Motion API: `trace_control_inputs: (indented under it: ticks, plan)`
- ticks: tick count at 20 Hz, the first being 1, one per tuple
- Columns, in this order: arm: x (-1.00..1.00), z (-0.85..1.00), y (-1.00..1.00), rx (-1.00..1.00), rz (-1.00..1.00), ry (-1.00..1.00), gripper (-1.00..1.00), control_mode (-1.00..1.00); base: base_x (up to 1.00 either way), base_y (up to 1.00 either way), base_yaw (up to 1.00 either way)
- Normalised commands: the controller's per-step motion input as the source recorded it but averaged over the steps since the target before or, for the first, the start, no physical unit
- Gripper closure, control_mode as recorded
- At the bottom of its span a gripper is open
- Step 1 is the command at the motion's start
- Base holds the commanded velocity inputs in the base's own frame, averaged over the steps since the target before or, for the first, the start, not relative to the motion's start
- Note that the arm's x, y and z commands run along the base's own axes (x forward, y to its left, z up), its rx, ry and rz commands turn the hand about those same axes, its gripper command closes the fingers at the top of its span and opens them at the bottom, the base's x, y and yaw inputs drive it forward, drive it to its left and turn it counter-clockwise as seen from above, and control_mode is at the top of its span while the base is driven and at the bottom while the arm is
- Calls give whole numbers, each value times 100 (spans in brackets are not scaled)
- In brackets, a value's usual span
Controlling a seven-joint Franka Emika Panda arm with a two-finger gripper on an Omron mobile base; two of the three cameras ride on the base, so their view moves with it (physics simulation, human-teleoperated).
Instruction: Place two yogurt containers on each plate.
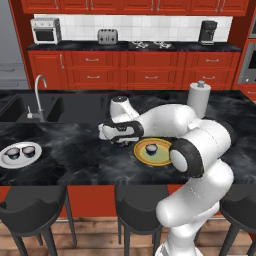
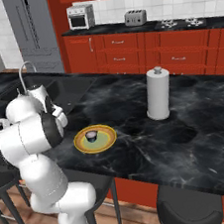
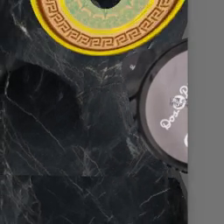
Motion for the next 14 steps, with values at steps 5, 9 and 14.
trace_control_inputs:
  ticks: [5,9,14]
  plan:
    - [-65,84,-95,0,0,-6,100,-100,0,0,0]
    - [-50,48,-100,8,0,-15,100,-100,0,0,0]
    - [-10,-2,-85,14,0,-12,100,-100,0,0,0]
